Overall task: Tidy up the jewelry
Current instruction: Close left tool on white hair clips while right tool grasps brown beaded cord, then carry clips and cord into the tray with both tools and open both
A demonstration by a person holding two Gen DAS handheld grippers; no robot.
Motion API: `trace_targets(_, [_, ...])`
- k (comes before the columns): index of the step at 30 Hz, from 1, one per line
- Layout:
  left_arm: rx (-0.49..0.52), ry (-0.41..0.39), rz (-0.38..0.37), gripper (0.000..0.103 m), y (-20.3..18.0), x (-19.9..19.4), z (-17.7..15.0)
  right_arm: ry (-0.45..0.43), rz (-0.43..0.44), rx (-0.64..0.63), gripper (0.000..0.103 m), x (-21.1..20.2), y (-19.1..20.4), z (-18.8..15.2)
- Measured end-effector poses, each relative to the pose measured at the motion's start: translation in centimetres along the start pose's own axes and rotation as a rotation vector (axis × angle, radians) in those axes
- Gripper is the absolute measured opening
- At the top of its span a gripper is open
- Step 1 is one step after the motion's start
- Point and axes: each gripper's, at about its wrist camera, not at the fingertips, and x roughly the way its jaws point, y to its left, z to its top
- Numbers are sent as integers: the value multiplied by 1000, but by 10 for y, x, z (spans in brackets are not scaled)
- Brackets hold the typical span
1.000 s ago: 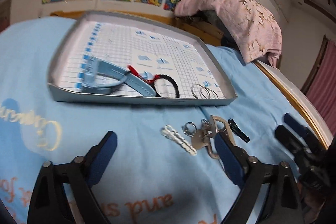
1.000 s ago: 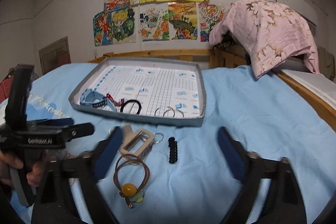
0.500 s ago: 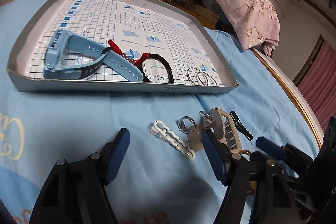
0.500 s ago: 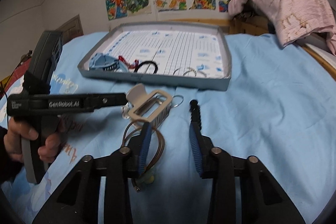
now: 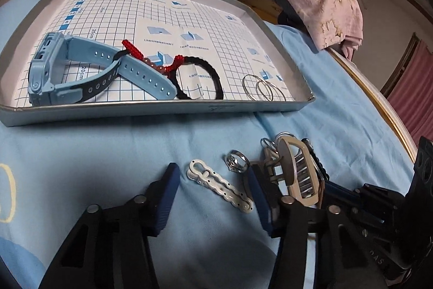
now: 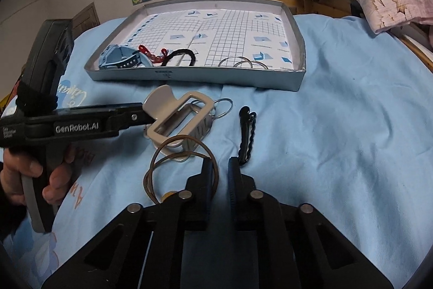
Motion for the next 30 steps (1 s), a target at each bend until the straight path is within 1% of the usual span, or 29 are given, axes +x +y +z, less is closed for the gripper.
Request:
trace_targets(3, [2, 11, 1, 40, 0, 3, -1, 0, -12, 0, 5, 3, 1, 4])
trace_targets(5, [3, 17, 7, 34, -1, 5, -1, -1, -15, -1, 4, 6, 1, 6])
trace_targets(7, [0, 19, 5, 33, 0, 5, -1, -3, -14, 3, 4, 7, 1, 8])
trace_targets(9, [-3, 20, 3, 27, 0, 4, -2, -3, -14, 9, 4, 7, 0, 8])
trace_targets(11, [-3, 25, -8, 27, 0, 2, -4, -6, -10, 13, 4, 6, 0, 7])
trace_targets(13, [0, 31, -19, 23, -1, -1, -7, -9, -9, 13, 4, 7, -1, 6])
trace_targets(16, [3, 35, -38, 20, -4, -8, -13, -14, -7, 14, 3, 6, -1, 5])
trace_targets(18, [12, 33, -53, 16, -6, -14, -17, -19, -3, 14, 3, 4, -2, 3])
trace_targets(19, [20, 36, -57, 10, -8, -16, -20, -24, -1, 13, 3, 3, -2, 3])
trace_targets(21, [35, 37, -51, 10, -10, -21, -23, -36, 0, 10, 3, 0, -2, 3])
trace_targets(23, [31, 39, -61, 10, -11, -25, -26, -53, 4, 10, 3, -4, -1, 4])
trace_targets(27, [21, 40, -99, 10, -10, -38, -37, -84, 15, 13, 3, -14, -2, 2])
trace_targets(30, [18, 22, -141, 10, -10, -50, -44, -109, 24, 17, 2, -22, -3, 2])
